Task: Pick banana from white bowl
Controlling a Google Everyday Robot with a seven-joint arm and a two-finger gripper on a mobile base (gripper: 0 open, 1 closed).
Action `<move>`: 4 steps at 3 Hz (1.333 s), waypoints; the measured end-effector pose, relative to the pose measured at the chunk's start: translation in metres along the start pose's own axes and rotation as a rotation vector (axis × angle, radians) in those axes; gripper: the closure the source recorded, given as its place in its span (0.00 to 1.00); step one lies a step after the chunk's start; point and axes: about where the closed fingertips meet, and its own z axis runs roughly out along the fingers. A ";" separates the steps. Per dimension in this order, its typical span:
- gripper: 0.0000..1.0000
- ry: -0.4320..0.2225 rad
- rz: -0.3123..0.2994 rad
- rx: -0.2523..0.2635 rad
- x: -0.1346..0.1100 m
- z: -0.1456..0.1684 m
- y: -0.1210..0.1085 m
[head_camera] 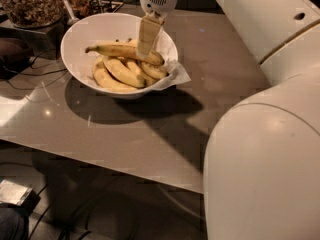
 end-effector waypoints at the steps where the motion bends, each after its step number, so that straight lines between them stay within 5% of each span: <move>1: 0.41 0.005 0.007 -0.014 -0.007 0.009 -0.002; 4: 0.33 0.060 0.004 -0.091 -0.016 0.050 0.003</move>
Offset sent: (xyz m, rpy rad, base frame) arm -0.0107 0.0102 -0.0181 -0.0740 0.1184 0.0089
